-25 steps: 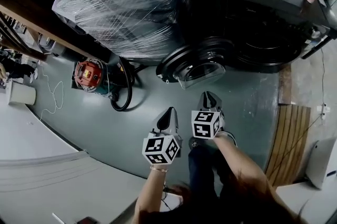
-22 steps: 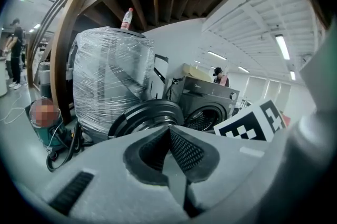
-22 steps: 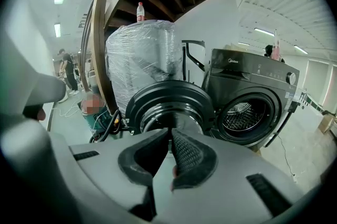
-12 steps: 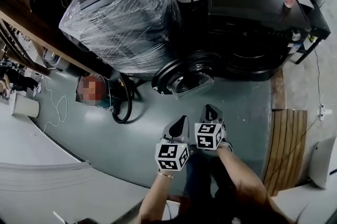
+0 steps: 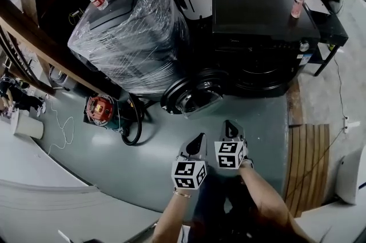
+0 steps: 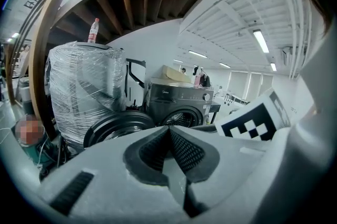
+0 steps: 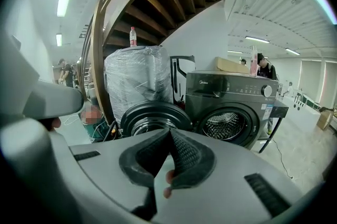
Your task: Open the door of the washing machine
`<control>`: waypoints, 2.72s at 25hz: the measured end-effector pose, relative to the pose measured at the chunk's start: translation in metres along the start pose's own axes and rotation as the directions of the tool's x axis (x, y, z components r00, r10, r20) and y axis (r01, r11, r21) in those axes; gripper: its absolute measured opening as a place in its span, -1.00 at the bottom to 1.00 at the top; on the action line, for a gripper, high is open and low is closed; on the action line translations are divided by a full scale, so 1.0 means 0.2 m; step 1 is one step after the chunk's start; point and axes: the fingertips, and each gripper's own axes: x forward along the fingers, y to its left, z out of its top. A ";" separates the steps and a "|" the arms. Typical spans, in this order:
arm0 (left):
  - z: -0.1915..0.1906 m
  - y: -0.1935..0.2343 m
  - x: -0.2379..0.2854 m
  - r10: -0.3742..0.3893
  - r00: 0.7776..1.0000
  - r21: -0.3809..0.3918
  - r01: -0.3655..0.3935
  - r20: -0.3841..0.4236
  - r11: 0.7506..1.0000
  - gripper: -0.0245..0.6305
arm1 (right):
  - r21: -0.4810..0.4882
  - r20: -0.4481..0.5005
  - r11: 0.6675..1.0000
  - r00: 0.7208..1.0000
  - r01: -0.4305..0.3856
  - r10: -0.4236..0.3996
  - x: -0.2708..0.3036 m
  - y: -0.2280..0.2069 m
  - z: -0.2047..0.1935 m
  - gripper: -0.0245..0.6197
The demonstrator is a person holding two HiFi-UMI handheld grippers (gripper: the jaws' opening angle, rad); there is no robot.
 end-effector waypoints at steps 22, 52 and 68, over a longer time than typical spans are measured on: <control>0.34 -0.49 0.01 -0.008 0.995 0.085 -0.001 0.097 0.996 -0.89 | -0.015 0.157 1.000 0.988 -0.011 0.013 -0.55 -0.44 0.26 -0.92; 0.84 -0.55 -0.09 -0.206 0.967 0.179 0.179 0.148 0.967 -0.89 | 0.049 0.265 0.989 0.953 0.140 -0.148 -0.87 -0.51 0.73 -0.92; 0.89 -0.49 -0.17 -0.201 0.965 0.177 0.171 0.166 0.969 -0.89 | 0.022 0.331 0.985 0.928 0.174 -0.171 -0.98 -0.52 0.84 -0.92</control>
